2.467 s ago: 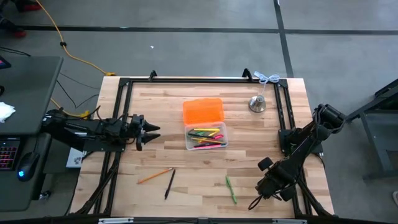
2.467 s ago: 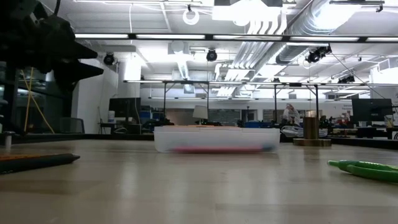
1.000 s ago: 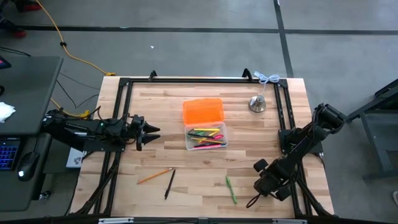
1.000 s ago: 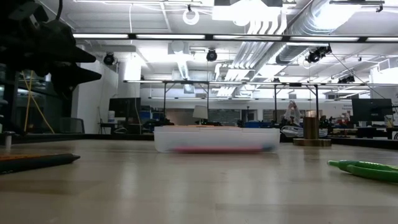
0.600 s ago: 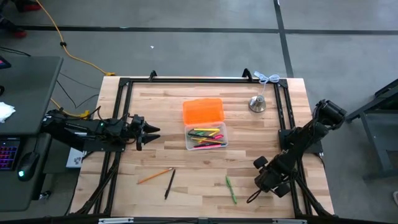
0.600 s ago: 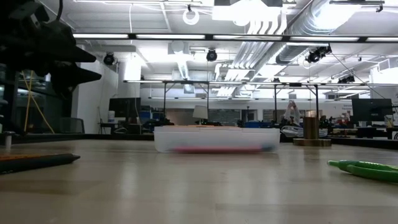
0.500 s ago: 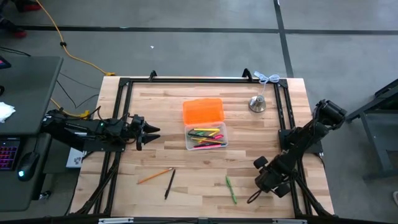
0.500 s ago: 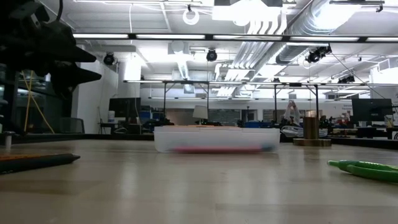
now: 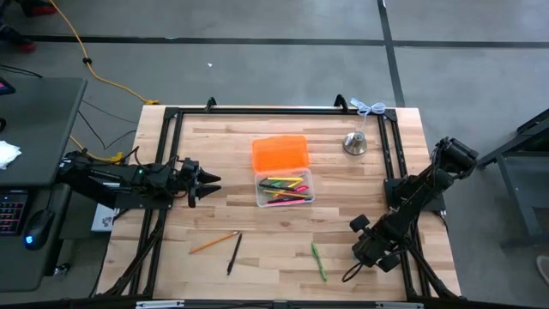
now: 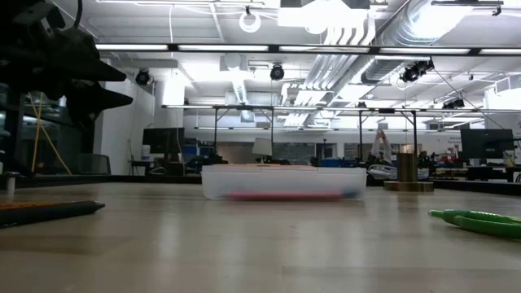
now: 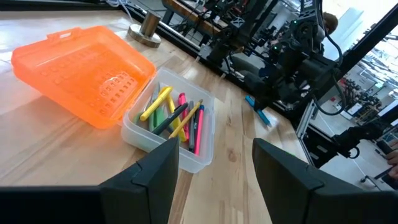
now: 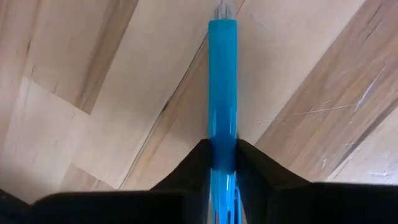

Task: Pick & place school supplies into a supply box
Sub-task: Put the blue pen into the container

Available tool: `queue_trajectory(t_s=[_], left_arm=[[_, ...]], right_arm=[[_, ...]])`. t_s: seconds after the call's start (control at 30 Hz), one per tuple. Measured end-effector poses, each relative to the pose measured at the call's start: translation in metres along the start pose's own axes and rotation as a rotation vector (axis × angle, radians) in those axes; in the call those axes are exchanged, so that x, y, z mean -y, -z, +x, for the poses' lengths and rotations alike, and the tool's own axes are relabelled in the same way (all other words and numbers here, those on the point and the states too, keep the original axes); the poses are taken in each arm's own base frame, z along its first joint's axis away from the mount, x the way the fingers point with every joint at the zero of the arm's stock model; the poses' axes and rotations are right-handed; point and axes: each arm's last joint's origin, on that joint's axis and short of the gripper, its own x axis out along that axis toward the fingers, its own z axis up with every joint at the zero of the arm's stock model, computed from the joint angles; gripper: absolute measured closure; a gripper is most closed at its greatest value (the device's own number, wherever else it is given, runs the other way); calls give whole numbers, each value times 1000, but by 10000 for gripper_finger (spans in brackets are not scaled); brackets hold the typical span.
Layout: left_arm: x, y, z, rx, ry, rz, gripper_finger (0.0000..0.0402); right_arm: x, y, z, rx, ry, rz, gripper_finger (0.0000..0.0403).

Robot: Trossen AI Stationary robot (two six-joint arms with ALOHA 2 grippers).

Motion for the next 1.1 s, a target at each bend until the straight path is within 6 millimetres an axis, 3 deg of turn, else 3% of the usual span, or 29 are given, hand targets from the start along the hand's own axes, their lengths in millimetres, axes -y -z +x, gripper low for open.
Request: queue_trajectory(t_s=[0.2,0.73,0.93,1.1], left_arm=[[0,0,0,0,0,0,169],[0,0,0,0,0,-2,169],[0,0,0,-3,4,-2,169],[0,1,0,-13,16,0,169]], right_arm=[[0,0,0,0,1,51,381],[-1,-5,-5,-6,-10,189,383],[7,-3,-18,27,-6,288,383],[13,5,-41,75,-3,365,387]])
